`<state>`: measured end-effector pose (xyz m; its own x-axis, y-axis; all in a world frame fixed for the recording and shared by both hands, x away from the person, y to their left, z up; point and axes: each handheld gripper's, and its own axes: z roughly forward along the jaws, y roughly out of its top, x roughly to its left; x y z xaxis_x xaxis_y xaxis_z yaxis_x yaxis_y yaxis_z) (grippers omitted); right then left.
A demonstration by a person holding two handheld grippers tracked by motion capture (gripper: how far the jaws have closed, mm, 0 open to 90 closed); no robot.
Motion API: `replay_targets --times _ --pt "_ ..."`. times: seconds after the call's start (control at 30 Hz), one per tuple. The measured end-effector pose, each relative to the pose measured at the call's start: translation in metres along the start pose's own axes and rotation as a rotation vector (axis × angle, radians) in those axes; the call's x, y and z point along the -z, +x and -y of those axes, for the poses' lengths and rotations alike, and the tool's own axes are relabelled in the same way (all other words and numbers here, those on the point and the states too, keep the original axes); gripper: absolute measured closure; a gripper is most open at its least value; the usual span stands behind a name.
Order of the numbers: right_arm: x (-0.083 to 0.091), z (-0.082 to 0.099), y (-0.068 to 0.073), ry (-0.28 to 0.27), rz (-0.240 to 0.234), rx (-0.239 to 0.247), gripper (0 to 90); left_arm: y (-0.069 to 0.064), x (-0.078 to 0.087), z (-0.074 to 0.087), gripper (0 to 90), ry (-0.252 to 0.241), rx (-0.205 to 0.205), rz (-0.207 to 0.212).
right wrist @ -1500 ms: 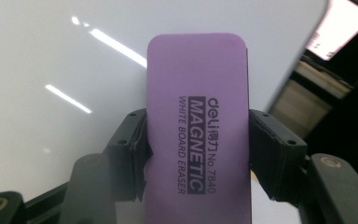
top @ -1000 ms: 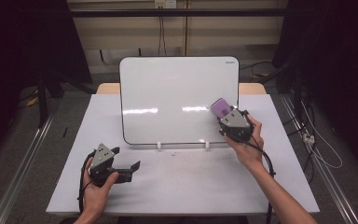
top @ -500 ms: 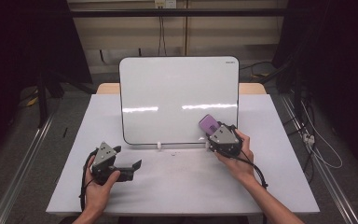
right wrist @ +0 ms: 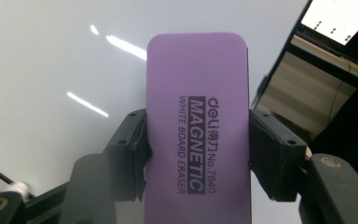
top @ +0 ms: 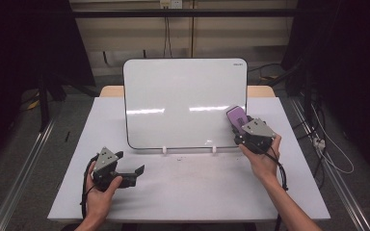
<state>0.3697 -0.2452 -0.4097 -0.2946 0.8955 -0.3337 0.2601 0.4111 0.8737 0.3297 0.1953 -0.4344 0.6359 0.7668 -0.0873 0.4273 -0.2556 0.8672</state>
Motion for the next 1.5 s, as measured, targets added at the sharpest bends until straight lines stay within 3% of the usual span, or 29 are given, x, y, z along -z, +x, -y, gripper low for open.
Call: replay_targets --times 0.07,0.23,0.4,0.57,0.73,0.87,0.93,1.13,1.37,1.47,1.5 --pt "0.003 -0.003 0.005 -0.019 -0.041 -0.026 41.9 0.0 0.001 0.0 6.1 -0.005 -0.003 0.002" --pt "0.01 -0.007 0.02 -0.033 -0.098 -0.032 41.9 -0.002 0.002 -0.001 6.1 -0.019 0.003 0.006" --pt "0.011 -0.007 0.026 -0.052 -0.165 -0.096 41.9 -0.002 0.003 -0.002 6.0 -0.029 0.007 0.01" --pt "0.014 -0.008 0.031 -0.082 -0.206 -0.135 41.9 -0.002 0.004 -0.003 5.5 -0.045 0.024 0.006" --pt "0.016 -0.01 0.039 -0.114 -0.258 -0.161 41.9 -0.004 0.003 -0.005 4.6 -0.052 0.015 0.012" --pt "0.015 -0.011 0.047 -0.146 -0.294 -0.202 41.9 -0.006 0.001 -0.006 5.3 -0.068 0.045 0.035" --pt "0.015 -0.013 0.053 -0.158 -0.32 -0.216 41.9 -0.008 0.0 -0.007 5.3 -0.096 0.065 0.047" --pt "0.013 -0.018 0.071 -0.192 -0.393 -0.247 41.9 -0.019 -0.003 -0.014 7.0 -0.155 0.04 0.066" --pt "0.014 -0.02 0.081 -0.207 -0.45 -0.305 41.8 -0.035 -0.014 -0.03 7.0 -0.199 0.051 0.097" --pt "0.014 -0.021 0.084 -0.216 -0.462 -0.331 41.8 -0.04 -0.02 -0.037 7.0 -0.244 0.093 0.151" --pt "0.015 -0.022 0.085 -0.216 -0.467 -0.333 41.8 -0.044 -0.022 -0.042 7.4 -0.257 0.095 0.143"
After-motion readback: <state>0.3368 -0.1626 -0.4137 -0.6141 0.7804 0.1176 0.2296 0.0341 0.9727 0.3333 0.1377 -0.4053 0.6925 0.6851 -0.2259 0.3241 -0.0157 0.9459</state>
